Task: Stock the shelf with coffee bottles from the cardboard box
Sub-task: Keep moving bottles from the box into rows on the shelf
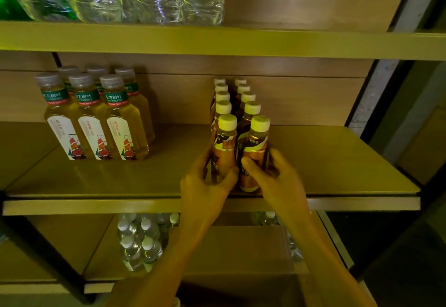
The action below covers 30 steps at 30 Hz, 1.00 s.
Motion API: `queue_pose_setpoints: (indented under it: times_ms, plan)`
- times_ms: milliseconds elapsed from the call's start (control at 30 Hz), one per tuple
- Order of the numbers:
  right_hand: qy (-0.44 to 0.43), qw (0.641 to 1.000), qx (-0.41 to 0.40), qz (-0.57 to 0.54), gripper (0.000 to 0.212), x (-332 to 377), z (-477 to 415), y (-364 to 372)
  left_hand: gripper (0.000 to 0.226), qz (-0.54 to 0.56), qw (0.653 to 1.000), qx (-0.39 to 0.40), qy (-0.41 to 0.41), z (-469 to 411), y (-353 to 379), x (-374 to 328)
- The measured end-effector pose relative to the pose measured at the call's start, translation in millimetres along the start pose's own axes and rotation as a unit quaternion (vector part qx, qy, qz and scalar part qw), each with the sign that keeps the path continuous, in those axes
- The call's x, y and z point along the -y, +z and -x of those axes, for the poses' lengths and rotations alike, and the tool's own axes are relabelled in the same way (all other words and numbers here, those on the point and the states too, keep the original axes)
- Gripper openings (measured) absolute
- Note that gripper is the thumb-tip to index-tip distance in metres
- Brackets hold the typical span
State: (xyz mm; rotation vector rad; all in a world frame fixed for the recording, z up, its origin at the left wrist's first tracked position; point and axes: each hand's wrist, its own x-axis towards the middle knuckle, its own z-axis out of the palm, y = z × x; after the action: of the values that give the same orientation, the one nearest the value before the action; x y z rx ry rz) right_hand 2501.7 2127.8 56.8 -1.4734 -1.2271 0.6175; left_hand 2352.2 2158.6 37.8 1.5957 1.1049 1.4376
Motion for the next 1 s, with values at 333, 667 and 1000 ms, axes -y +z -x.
queue_pose_setpoints:
  times_ms: [333, 667, 1000]
  plan:
    - [0.002, 0.995, -0.042, 0.087, 0.079, -24.9, 14.8, 13.4, 0.067, -0.085, 0.996, 0.022, -0.006, 7.4, 1.5, 17.6]
    - [-0.002, 0.997, -0.018, 0.08, 0.07, -31.2, 8.0, 9.0, 0.065, -0.207, 0.977, -0.039, 0.025, -0.9, 7.9, 22.4]
    - [0.031, 0.997, 0.043, 0.061, 0.068, -28.0, -0.7, -1.5, 0.065, -0.18, 0.983, 0.014, 0.016, 4.2, 1.0, 17.0]
